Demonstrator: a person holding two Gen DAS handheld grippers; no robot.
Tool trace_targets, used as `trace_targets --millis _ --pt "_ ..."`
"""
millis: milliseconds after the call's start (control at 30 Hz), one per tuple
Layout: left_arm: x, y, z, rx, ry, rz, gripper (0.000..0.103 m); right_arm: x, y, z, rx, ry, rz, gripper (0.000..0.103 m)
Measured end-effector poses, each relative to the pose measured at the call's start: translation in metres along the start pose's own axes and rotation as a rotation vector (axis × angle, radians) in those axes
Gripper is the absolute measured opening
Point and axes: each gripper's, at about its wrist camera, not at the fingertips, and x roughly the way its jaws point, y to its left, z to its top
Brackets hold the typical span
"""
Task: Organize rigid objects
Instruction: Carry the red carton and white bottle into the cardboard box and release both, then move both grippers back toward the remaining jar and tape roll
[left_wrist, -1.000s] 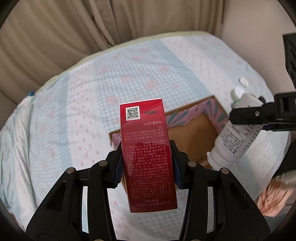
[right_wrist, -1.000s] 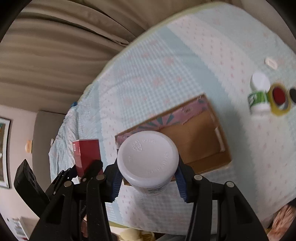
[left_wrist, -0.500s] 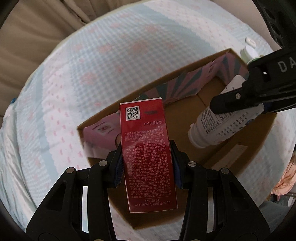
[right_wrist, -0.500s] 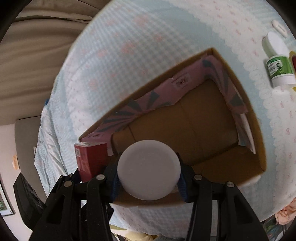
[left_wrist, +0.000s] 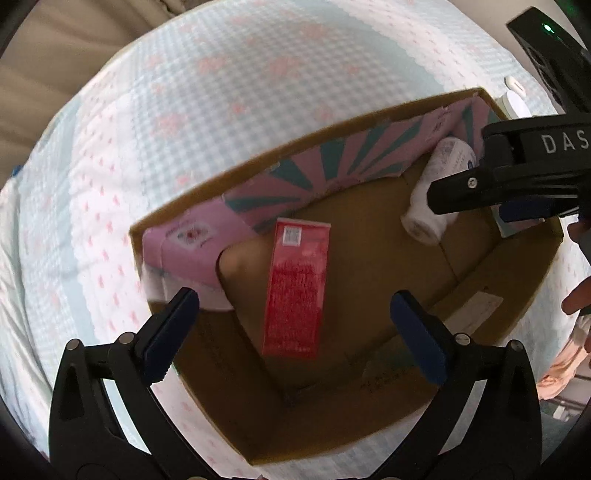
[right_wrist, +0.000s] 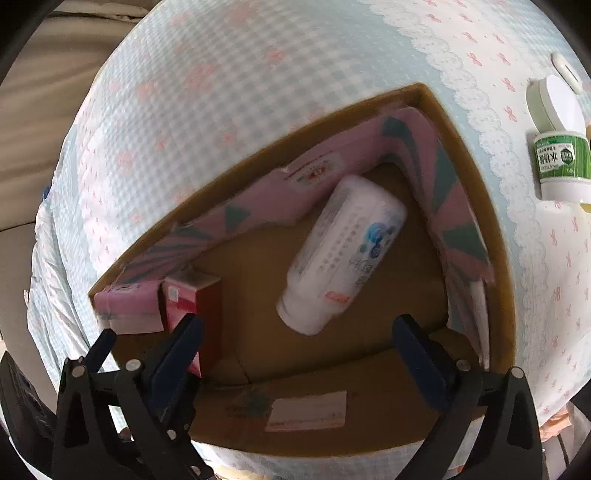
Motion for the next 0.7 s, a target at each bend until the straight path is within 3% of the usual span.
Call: trace_targets --millis 333,700 --pt "-0.021 0.003 -0.008 -0.038 -0.035 0.025 0.103 -0.01 -0.006 -0.026 -0.013 -0.041 0.01 0.102" --pt "-0.097 0.001 -0.037 -0.087 -0.15 0.063 0.103 -0.07 0.017 -0.067 -0.097 -0.152 0.041 0.102"
